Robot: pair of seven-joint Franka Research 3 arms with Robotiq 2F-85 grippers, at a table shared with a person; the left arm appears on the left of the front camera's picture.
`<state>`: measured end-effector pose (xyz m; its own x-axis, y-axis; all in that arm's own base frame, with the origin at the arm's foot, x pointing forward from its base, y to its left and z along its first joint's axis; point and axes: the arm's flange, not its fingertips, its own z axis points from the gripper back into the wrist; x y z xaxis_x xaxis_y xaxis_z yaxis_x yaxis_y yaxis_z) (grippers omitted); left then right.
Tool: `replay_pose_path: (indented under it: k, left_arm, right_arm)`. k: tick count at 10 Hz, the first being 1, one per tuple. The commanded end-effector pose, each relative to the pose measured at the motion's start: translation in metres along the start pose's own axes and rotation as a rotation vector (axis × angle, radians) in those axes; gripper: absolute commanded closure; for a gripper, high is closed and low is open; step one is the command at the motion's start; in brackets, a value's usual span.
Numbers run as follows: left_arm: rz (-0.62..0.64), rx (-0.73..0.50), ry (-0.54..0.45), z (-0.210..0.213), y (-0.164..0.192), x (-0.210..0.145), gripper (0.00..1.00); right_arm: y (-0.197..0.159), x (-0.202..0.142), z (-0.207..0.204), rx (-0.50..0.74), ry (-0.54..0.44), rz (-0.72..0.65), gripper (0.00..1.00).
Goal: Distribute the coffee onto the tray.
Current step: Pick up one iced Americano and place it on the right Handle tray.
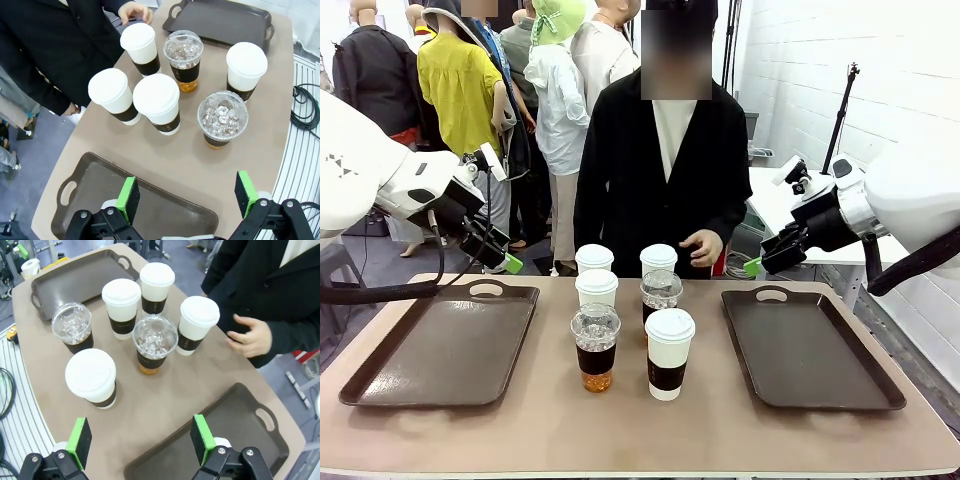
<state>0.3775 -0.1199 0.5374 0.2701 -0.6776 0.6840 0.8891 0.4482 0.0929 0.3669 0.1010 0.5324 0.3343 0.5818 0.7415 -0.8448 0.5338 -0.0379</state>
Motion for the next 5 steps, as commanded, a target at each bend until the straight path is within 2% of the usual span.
replay_pose_path:
  k: [1, 5]
  left_arm:
    - [-0.007, -0.006, 0.008, 0.0006, 0.0013, -0.0015, 0.0]
    - [-0.007, -0.006, 0.008, 0.0006, 0.0013, -0.0015, 0.0]
  right_arm:
    - [-0.0004, -0.0014, -0.0002, 0.018, -0.014, -0.003, 0.0]
    - [-0.0004, -0.0014, -0.0002, 0.018, -0.014, -0.003, 0.0]
